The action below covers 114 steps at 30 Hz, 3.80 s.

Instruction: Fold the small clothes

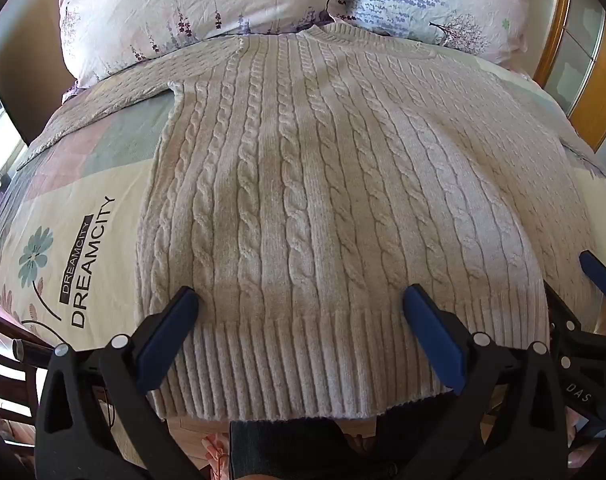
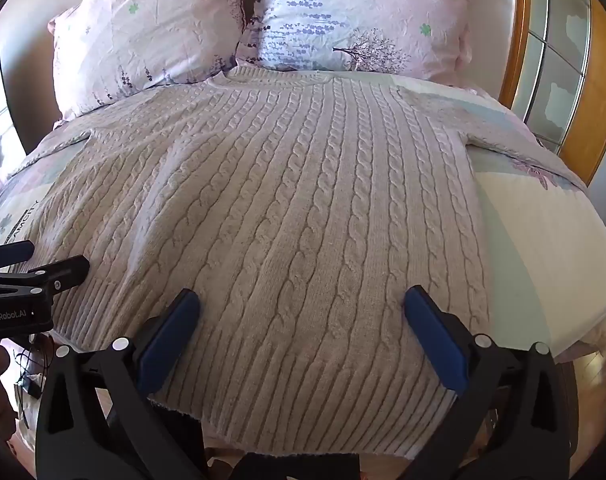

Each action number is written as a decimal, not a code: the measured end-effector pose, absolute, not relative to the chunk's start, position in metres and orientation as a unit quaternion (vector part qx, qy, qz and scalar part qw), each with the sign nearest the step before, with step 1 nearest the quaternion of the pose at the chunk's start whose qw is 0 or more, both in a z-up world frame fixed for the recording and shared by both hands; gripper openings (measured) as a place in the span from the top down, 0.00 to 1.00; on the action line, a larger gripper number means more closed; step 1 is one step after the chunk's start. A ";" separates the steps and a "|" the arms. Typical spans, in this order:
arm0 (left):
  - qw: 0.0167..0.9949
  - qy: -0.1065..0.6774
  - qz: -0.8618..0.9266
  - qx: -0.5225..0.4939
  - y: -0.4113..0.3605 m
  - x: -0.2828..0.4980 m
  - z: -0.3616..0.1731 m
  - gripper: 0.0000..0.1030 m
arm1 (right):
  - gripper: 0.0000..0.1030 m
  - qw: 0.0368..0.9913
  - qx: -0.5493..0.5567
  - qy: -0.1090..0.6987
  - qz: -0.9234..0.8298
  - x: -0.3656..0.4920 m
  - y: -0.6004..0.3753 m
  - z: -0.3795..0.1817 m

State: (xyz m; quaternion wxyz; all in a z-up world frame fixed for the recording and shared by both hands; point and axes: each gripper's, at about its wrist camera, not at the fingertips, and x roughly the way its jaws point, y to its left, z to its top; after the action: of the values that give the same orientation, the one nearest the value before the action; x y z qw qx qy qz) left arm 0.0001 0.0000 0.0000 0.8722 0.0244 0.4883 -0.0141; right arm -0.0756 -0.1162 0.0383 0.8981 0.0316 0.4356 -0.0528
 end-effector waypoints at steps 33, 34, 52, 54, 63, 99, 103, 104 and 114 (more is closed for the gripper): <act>0.873 0.486 -0.014 0.025 0.000 0.000 0.000 0.02 | 0.01 0.898 0.031 0.436 -0.053 -0.075 -0.116 0.038; 0.873 0.486 -0.014 0.025 0.000 0.000 0.000 0.02 | 0.01 0.898 0.031 0.436 -0.053 -0.075 -0.116 0.038; 0.874 0.486 -0.014 0.025 0.000 0.000 0.000 0.02 | 0.01 0.898 0.031 0.436 -0.053 -0.075 -0.116 0.038; 0.874 0.485 -0.014 0.025 0.000 0.000 0.000 0.02 | 0.01 0.898 0.031 0.436 -0.053 -0.075 -0.116 0.038; 0.874 0.485 -0.013 0.025 0.000 0.000 0.000 0.02 | 0.01 0.898 0.031 0.436 -0.053 -0.075 -0.116 0.038; 0.912 0.402 -0.055 -0.067 0.100 0.066 0.048 0.02 | 0.54 0.809 0.402 0.331 -0.275 -0.025 -0.475 0.064; 0.900 0.410 -0.087 -0.122 0.139 0.095 0.035 0.02 | 0.59 0.748 0.511 0.305 -0.295 -0.026 -0.538 0.031; 0.903 0.404 -0.079 -0.124 0.147 0.098 0.034 0.02 | 0.61 0.744 0.526 0.291 -0.292 -0.025 -0.543 0.027; 0.919 0.341 0.041 -0.196 0.250 0.126 0.038 0.02 | 0.92 0.857 0.338 0.242 -0.304 0.032 -0.480 0.093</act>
State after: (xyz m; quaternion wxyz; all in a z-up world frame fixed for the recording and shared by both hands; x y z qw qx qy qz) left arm 0.1257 0.2504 0.0376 0.9186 -0.1955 0.3411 0.0408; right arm 0.0315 -0.4804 0.0933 0.8569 0.3384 0.2423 -0.3041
